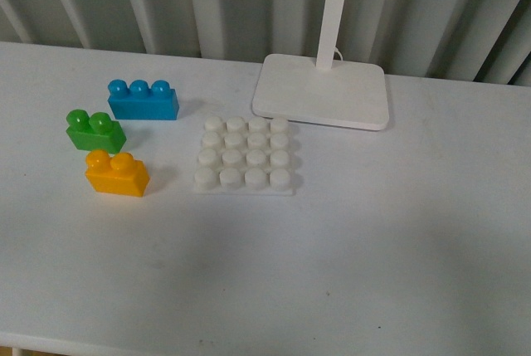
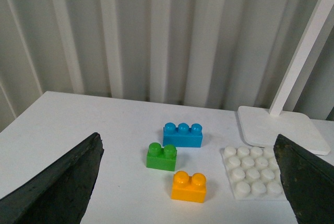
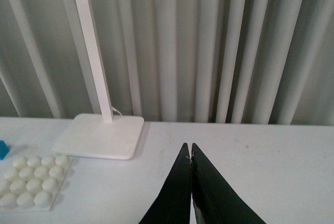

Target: Insert yellow block into base center

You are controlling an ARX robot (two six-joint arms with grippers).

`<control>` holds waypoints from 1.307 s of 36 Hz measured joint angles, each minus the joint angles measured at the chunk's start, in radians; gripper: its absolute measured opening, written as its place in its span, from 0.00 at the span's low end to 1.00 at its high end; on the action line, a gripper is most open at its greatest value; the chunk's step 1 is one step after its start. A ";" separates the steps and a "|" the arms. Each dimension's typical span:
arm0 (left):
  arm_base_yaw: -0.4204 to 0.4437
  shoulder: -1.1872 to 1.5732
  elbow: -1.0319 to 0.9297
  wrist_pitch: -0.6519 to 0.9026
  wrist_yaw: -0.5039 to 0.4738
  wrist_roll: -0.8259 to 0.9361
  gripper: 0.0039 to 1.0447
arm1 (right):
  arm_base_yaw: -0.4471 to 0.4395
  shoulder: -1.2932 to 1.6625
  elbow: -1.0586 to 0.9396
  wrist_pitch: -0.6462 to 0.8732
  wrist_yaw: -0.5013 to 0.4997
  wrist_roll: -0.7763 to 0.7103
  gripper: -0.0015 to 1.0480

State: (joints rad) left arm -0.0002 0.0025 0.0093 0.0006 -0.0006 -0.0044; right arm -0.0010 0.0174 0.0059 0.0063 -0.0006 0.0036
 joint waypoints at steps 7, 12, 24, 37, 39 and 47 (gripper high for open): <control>0.000 0.000 0.000 0.000 0.000 0.000 0.94 | 0.000 -0.012 0.000 -0.005 0.000 -0.002 0.11; 0.039 0.237 0.079 -0.166 0.302 -0.165 0.94 | 0.000 -0.013 0.000 -0.005 -0.001 -0.002 0.40; -0.162 0.936 0.071 0.530 0.248 -0.280 0.94 | 0.000 -0.013 0.000 -0.005 0.000 -0.001 0.92; -0.169 1.641 0.206 1.062 0.274 -0.234 0.94 | 0.000 -0.013 0.000 -0.005 0.000 -0.002 0.91; -0.167 1.724 0.229 1.094 0.282 -0.216 0.94 | 0.000 -0.013 0.000 -0.005 0.000 -0.002 0.91; -0.159 1.893 0.311 1.125 0.286 -0.130 0.94 | 0.000 -0.013 0.000 -0.005 0.000 -0.002 0.91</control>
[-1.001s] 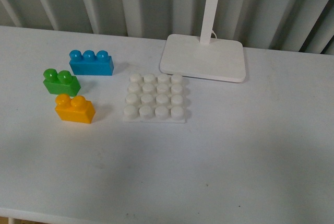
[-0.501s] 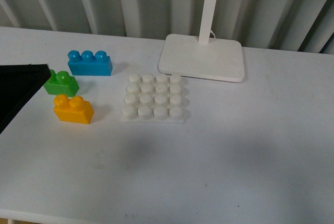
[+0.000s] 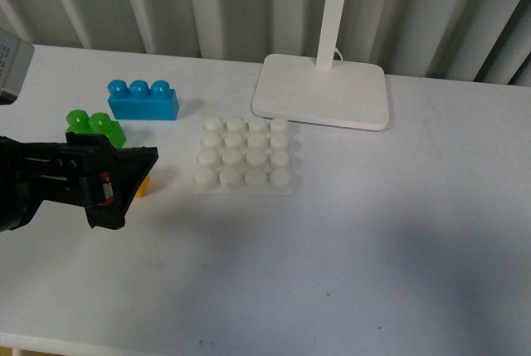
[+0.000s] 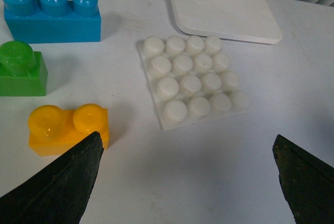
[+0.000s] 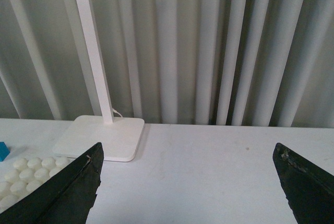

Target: Insert yellow block into base center

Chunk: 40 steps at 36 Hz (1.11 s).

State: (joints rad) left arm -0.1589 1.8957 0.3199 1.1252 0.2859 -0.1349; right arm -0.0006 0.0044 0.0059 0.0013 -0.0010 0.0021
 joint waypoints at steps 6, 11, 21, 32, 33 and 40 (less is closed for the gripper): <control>0.036 0.070 0.083 -0.075 -0.055 0.103 0.94 | 0.000 0.000 0.000 0.000 0.000 0.000 0.91; 0.049 0.106 0.129 -0.139 -0.120 0.165 0.94 | 0.000 0.000 0.000 0.000 0.000 0.000 0.91; 0.037 0.151 0.175 -0.167 -0.143 0.197 0.94 | 0.000 0.000 0.000 0.000 0.000 0.000 0.91; 0.050 0.207 0.255 -0.253 -0.185 0.258 0.94 | 0.000 0.000 0.000 0.000 0.000 0.000 0.91; 0.052 0.212 0.261 -0.257 -0.189 0.260 0.94 | 0.000 0.000 0.000 0.000 0.000 0.000 0.91; 0.055 0.246 0.296 -0.283 -0.208 0.270 0.94 | 0.000 0.000 0.000 0.000 0.000 0.000 0.91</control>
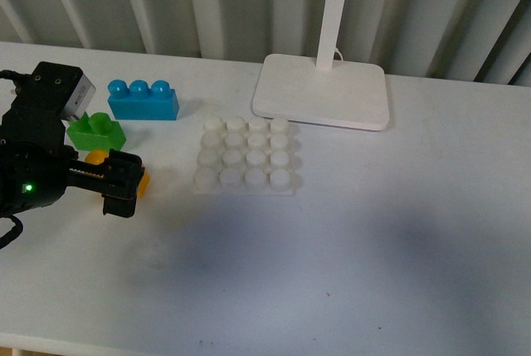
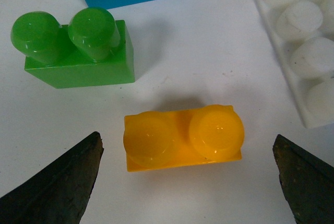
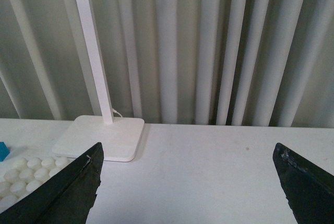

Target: Insert yellow block into base center

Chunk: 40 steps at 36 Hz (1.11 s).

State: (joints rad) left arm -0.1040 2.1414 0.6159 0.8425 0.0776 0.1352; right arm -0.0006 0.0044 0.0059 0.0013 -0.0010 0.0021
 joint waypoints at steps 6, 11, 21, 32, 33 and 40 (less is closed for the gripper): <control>-0.001 0.039 0.044 -0.026 -0.033 0.011 0.94 | 0.000 0.000 0.000 0.000 0.000 0.000 0.91; -0.001 0.053 0.068 -0.040 -0.045 0.013 0.94 | 0.000 0.000 0.000 0.000 0.000 0.000 0.91; -0.001 0.058 0.089 -0.051 -0.064 0.004 0.94 | 0.000 0.000 0.000 0.000 0.000 0.000 0.91; -0.006 0.057 0.088 -0.051 -0.077 -0.012 0.60 | 0.000 0.000 0.000 0.000 0.000 0.000 0.91; -0.008 0.055 0.087 -0.051 -0.078 -0.013 0.59 | 0.000 0.000 0.000 0.000 0.000 0.000 0.91; -0.037 -0.013 0.055 -0.082 -0.105 -0.050 0.58 | 0.000 0.000 0.000 0.000 0.000 0.000 0.91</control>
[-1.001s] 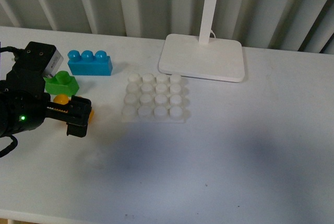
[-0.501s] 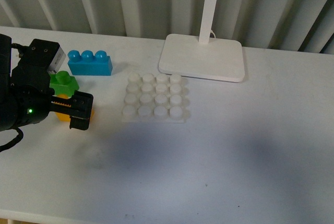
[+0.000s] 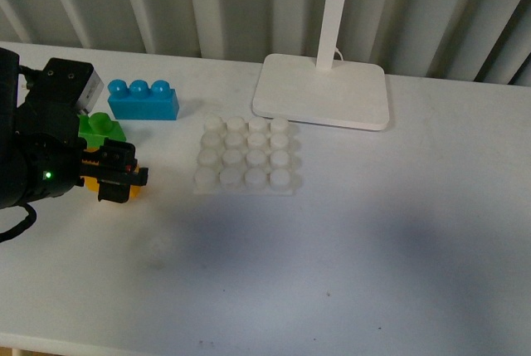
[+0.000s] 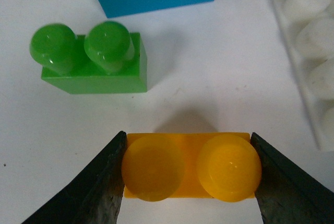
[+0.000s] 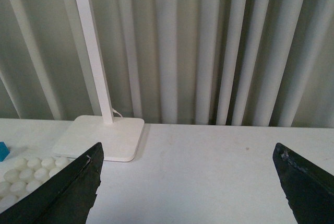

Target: Insert yellow block into base center

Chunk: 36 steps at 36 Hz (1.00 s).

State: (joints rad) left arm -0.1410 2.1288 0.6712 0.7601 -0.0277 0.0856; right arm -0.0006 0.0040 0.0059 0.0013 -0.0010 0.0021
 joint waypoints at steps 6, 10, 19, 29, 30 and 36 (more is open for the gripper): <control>-0.055 -0.119 -0.037 -0.039 -0.052 -0.045 0.58 | 0.000 0.000 0.000 0.000 0.000 0.000 0.91; -0.111 -0.167 -0.051 -0.067 -0.085 -0.093 0.58 | 0.000 0.000 0.000 0.000 0.000 0.000 0.91; -0.243 -0.188 -0.015 -0.101 -0.139 -0.201 0.58 | 0.000 0.000 0.000 0.000 0.000 0.000 0.91; -0.345 -0.108 0.138 -0.167 -0.203 -0.292 0.58 | 0.000 0.000 0.000 0.000 0.000 0.000 0.91; -0.351 -0.099 0.148 -0.171 -0.206 -0.296 0.58 | 0.000 0.000 0.000 0.000 0.000 0.000 0.91; -0.379 -0.037 0.220 -0.197 -0.231 -0.318 0.58 | 0.000 0.000 0.000 0.000 0.000 0.000 0.91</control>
State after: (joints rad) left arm -0.5198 2.0918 0.8913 0.5629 -0.2588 -0.2325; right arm -0.0006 0.0040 0.0059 0.0013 -0.0010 0.0021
